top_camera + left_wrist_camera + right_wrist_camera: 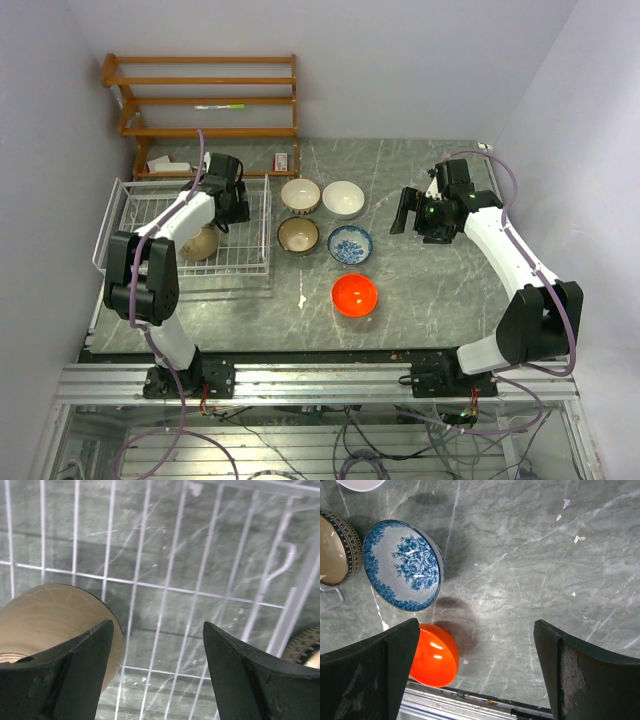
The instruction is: Load the bowls into the dish rack
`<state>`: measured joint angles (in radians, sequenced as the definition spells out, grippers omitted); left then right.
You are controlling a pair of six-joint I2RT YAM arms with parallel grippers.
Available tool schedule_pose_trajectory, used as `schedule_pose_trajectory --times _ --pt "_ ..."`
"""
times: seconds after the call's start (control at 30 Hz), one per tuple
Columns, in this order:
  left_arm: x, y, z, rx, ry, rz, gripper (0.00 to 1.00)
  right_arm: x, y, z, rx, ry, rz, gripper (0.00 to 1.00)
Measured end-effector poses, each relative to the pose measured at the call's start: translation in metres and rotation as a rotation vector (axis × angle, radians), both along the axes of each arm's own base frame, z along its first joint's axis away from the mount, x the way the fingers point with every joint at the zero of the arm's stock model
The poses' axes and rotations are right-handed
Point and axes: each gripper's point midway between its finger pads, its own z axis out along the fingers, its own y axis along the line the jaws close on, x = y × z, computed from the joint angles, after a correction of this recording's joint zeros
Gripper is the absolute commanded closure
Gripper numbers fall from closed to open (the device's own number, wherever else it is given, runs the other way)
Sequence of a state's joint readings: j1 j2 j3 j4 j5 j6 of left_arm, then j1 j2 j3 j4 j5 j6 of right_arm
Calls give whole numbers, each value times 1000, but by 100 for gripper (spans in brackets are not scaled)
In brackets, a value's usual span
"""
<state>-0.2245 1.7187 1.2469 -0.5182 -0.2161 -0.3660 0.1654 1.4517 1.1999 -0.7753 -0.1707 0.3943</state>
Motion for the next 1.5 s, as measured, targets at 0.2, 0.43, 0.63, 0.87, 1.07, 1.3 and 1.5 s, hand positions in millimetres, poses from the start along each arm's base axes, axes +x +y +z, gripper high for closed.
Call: schedule_pose_trajectory --times 0.2,0.43,0.63,0.87,1.07,1.3,1.5 --pt "-18 25 -14 95 30 102 13 0 0 0 -3 -2 7 2" --pt "-39 53 -18 138 47 176 11 -3 -1 -2 -5 5 9 3" --pt "-51 95 -18 159 62 259 9 -3 -1 -3 -5 6 9 2" --pt "-61 145 -8 170 46 364 9 -4 -1 -2 -8 8 14 2" --pt "-63 158 -8 154 46 382 6 -2 -1 1 -7 1 16 3" --pt "-58 141 10 54 -12 321 1 -2 0 0 -4 4 17 3" --pt "-31 98 74 -78 -195 192 1 -2 0 0 -5 7 12 3"
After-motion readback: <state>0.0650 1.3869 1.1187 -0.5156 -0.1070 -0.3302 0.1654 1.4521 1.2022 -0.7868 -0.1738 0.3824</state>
